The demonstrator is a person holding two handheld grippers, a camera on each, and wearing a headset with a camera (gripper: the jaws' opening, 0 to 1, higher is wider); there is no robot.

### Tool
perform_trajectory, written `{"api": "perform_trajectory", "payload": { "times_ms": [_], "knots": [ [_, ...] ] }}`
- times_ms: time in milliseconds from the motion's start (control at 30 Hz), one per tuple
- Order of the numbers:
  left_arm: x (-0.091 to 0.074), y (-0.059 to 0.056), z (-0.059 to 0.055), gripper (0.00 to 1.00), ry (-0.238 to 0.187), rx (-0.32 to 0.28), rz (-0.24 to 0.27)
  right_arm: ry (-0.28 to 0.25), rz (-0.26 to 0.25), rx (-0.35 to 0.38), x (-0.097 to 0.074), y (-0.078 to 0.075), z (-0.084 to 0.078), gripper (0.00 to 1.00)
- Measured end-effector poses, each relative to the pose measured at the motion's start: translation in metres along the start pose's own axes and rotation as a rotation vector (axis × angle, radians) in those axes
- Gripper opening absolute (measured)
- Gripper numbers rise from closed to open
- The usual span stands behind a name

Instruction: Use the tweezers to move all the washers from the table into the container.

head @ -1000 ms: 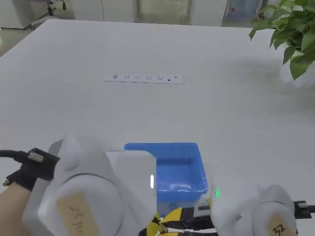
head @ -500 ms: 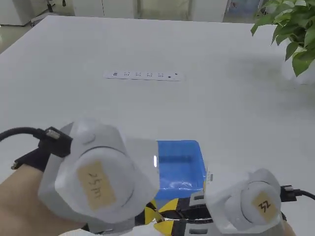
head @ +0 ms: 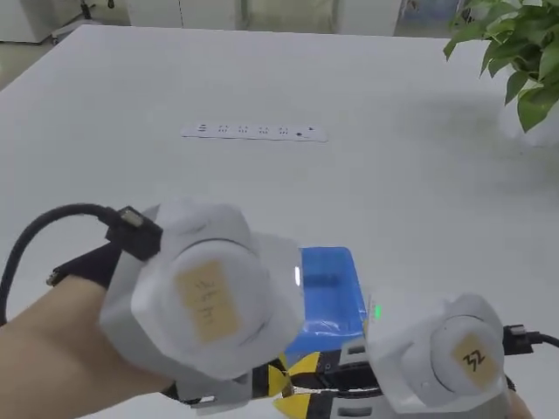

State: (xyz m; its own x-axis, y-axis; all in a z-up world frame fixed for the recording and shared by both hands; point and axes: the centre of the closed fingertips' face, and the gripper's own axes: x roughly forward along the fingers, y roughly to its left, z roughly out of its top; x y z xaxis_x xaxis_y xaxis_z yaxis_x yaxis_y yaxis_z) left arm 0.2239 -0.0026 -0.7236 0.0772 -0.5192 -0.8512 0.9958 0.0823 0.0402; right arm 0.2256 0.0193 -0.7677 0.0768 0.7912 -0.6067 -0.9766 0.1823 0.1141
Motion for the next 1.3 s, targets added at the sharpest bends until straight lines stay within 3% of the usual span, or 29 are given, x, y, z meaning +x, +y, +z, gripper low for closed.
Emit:
{"api": "perform_trajectory", "payload": {
  "times_ms": [100, 200, 300, 400, 500, 633, 733, 767, 967, 1167, 1300],
  "knots": [
    [0.001, 0.0, 0.002, 0.0, -0.017, -0.017, -0.012, -0.027, -0.014, -0.033, -0.001, -0.001, 0.007, 0.04],
    [0.003, 0.001, 0.004, 0.0, -0.046, -0.018, -0.004, -0.038, 0.0, 0.017, -0.001, -0.003, 0.004, 0.03],
    [0.003, 0.002, 0.011, 0.11, -0.136, -0.124, 0.013, -0.048, -0.043, 0.04, -0.006, -0.012, 0.002, 0.02],
    [-0.002, 0.007, 0.01, 0.2, -0.199, -0.172, 0.067, -0.083, -0.046, 0.13, -0.009, -0.015, 0.001, 0.02],
    [-0.009, 0.008, 0.007, 0.29, -0.273, -0.257, 0.108, -0.101, -0.067, 0.163, -0.013, -0.02, -0.002, 0.01],
    [-0.023, 0.009, 0.003, 0.42, -0.414, -0.418, 0.154, -0.11, -0.092, 0.191, -0.017, -0.023, -0.005, 0.01],
    [-0.029, 0.008, -0.003, 0.47, -0.481, -0.516, 0.178, -0.117, -0.1, 0.203, -0.017, -0.023, -0.005, 0.01],
    [-0.033, 0.01, -0.008, 0.49, -0.505, -0.553, 0.207, -0.119, -0.11, 0.205, -0.017, -0.023, -0.005, 0.0],
    [-0.047, 0.008, -0.026, 0.5, -0.546, -0.63, 0.312, -0.162, -0.127, 0.309, -0.021, -0.028, -0.006, 0.0],
    [-0.058, 0.007, -0.039, 0.52, -0.571, -0.679, 0.383, -0.27, -0.119, 0.398, -0.043, -0.031, 0.015, 0.0],
    [-0.072, 0.015, -0.037, 0.6, -0.671, -0.714, 0.439, -0.297, -0.117, 0.393, -0.059, -0.033, 0.029, 0.0]
  ]
}}
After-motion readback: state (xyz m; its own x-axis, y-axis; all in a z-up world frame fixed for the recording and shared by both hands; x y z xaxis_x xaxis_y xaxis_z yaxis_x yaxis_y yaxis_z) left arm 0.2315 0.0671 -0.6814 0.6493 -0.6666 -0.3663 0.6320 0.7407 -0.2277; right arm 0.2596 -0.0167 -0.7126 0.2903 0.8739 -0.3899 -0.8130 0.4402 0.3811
